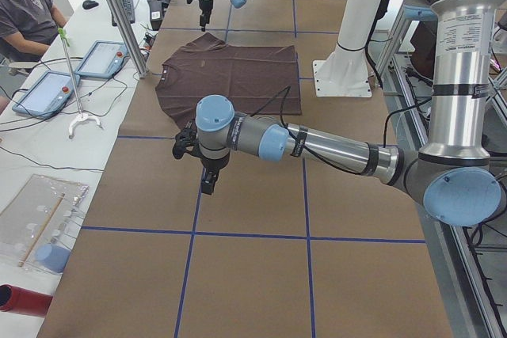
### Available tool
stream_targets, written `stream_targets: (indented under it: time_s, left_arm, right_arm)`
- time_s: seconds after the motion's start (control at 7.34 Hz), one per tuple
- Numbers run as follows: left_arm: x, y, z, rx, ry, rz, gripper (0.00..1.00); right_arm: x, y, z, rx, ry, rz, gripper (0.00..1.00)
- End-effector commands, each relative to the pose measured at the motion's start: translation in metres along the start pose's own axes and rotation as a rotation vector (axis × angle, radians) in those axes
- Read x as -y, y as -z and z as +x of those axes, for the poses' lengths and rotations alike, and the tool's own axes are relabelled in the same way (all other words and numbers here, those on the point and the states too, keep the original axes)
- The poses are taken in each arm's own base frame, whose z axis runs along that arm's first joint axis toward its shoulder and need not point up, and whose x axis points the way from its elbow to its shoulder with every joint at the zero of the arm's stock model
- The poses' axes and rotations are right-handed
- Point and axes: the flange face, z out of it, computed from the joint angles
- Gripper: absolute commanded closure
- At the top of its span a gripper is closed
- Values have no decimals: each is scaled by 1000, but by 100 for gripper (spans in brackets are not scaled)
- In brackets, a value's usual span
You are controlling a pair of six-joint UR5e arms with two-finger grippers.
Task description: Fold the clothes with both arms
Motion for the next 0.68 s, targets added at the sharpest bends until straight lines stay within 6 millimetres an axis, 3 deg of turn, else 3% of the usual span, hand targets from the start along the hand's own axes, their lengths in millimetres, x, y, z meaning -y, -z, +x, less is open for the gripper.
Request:
stream_targets:
  time_s: [0.0, 0.41, 0.54]
  left_arm:
    - [0, 0, 3, -4, -42, 38, 0]
    - [2, 1, 4, -8, -10, 41, 0]
    - [2, 1, 4, -8, -9, 41, 0]
  right_arm:
    - [-4, -13, -5, -19, -15, -10, 17]
    - [-9, -22, 5, -34, -22, -20, 34]
    - [-11, -24, 4, -35, -33, -23, 55]
